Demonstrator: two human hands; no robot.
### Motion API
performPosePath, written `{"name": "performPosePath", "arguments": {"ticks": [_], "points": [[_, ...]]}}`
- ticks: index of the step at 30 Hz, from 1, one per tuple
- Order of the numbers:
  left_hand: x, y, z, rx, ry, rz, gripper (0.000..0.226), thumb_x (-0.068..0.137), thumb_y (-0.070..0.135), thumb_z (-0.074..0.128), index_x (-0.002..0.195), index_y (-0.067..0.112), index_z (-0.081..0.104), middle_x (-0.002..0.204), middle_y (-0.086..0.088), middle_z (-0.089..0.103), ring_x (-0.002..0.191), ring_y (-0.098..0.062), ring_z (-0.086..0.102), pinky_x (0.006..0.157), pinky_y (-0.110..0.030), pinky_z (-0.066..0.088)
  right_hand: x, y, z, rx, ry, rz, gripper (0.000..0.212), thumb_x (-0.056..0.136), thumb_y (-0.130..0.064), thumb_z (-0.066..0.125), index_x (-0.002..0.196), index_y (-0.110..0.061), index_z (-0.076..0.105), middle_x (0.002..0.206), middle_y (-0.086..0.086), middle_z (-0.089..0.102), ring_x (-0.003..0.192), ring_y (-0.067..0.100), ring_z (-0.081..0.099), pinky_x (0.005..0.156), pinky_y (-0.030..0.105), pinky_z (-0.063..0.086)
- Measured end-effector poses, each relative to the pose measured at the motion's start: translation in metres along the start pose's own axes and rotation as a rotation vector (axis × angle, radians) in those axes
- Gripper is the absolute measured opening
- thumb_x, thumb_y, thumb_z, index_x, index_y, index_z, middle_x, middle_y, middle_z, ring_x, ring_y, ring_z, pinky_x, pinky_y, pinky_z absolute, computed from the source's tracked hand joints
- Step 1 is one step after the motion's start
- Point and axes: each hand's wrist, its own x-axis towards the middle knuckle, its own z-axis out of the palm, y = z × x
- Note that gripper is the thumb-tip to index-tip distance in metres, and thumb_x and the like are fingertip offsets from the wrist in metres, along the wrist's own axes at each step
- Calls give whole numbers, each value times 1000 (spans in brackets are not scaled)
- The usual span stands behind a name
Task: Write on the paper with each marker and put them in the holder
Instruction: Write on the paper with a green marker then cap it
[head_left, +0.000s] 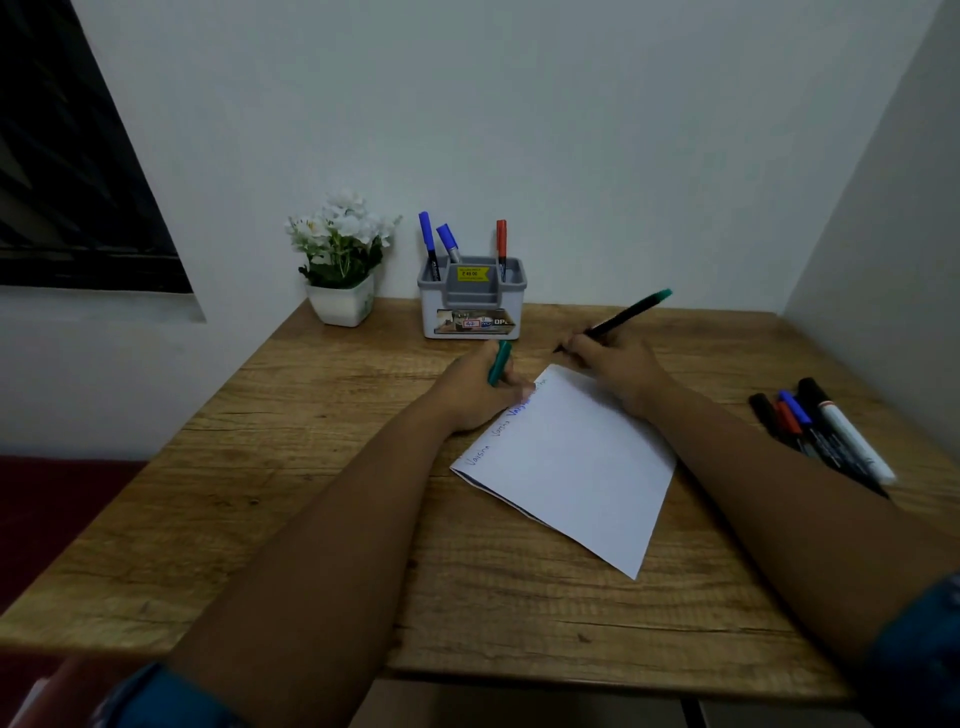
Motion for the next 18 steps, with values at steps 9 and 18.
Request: {"name": "performPosePath", "arguments": {"ticks": [9,18], "points": [[5,20,-11,-1252,335,-274,19,101,23,46,96,10,58,81,-4,58,61,-9,44,48,-18,38,-34,-45,8,382,-196,-95,12,92,-11,65,82,-17,66,76,1,66,70,10,61,68,23,51],[0,16,-16,-1473,410,-303,19,99,16,49,114,4,55,97,-10,62,75,-12,56,48,-16,49,-48,-48,23,323,-194,-198,25,95,6,37,97,-5,60,87,15,73,73,19,71,73,27,58]]}}
